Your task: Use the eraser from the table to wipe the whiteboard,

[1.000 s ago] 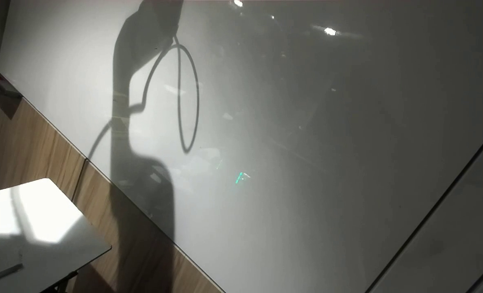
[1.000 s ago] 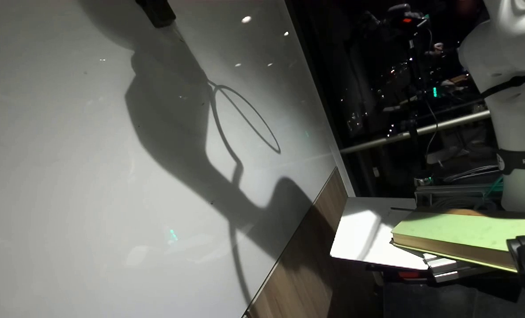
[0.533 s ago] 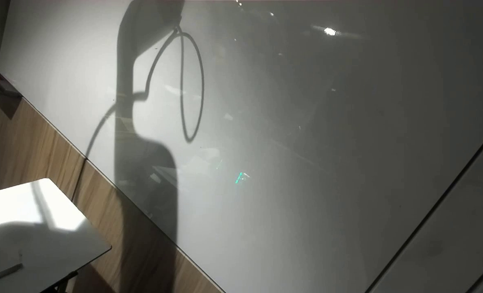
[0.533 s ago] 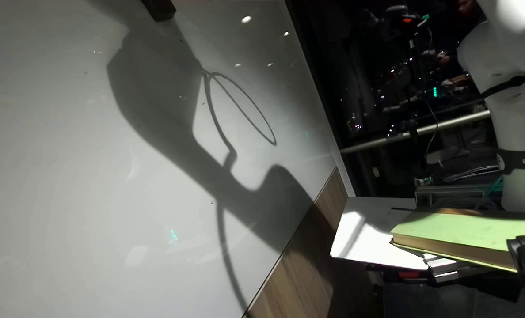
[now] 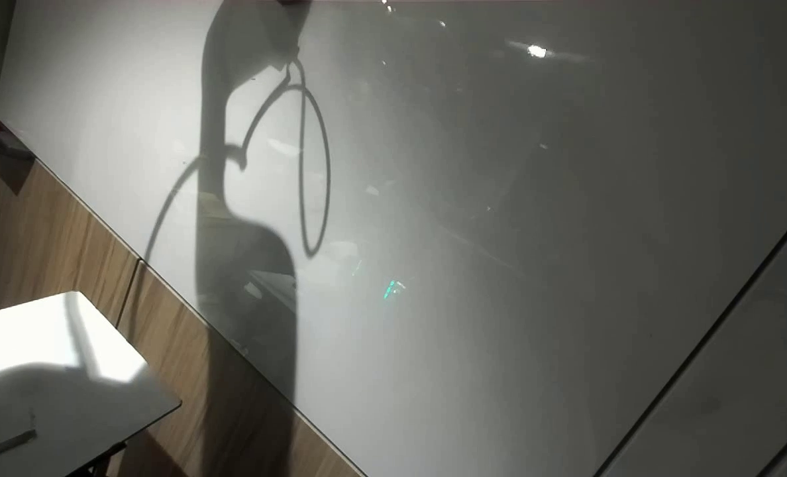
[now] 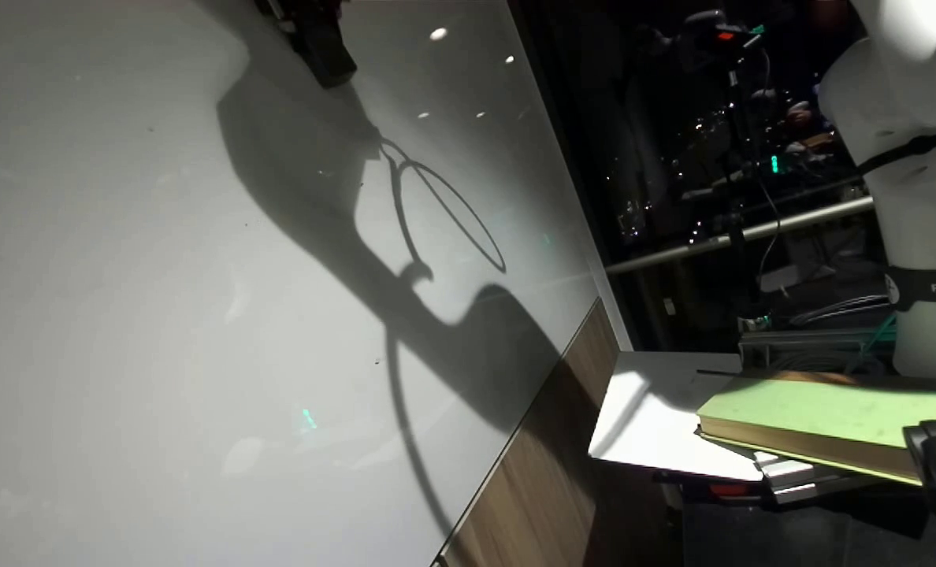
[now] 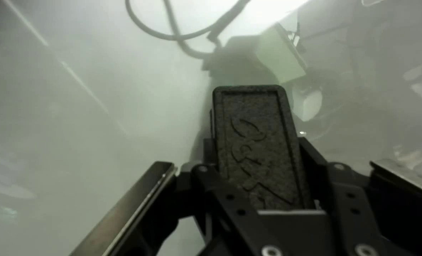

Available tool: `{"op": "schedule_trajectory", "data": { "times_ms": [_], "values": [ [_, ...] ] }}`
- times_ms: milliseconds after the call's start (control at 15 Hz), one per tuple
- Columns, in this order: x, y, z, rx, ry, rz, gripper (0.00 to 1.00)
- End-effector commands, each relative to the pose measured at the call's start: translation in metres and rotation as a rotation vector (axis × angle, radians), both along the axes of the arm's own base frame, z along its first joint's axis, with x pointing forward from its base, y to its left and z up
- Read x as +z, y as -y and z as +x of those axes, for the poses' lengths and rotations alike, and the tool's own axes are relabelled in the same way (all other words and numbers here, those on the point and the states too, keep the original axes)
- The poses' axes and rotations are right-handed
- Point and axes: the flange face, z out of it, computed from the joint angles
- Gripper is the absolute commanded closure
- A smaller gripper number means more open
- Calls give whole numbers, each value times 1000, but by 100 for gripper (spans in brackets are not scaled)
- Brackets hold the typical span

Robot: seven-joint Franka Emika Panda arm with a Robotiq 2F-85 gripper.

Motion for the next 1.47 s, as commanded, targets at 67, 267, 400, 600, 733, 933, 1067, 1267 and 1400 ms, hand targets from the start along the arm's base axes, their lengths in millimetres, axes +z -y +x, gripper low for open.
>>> {"op": "schedule_trajectory", "data": {
  "times_ms": [67, 267, 400, 600, 733, 933, 1067, 1267, 1400],
  "values": [
    [-75, 61, 17, -34, -41, 10, 69],
    [-127, 95, 21, -54, -65, -1, 69],
    [-166, 118, 18, -53, -81, 7, 69],
    [-215, 123, -12, 24, -92, 52, 69],
    [-217, 103, -57, 119, -83, 118, 69],
    [-214, 85, -103, 275, -129, 189, 69],
    [-225, 79, -143, 374, -202, 213, 69],
    [-272, 92, -190, 405, -320, 170, 69],
    [-319, 107, -206, 386, -391, 129, 69]
  ]
}}
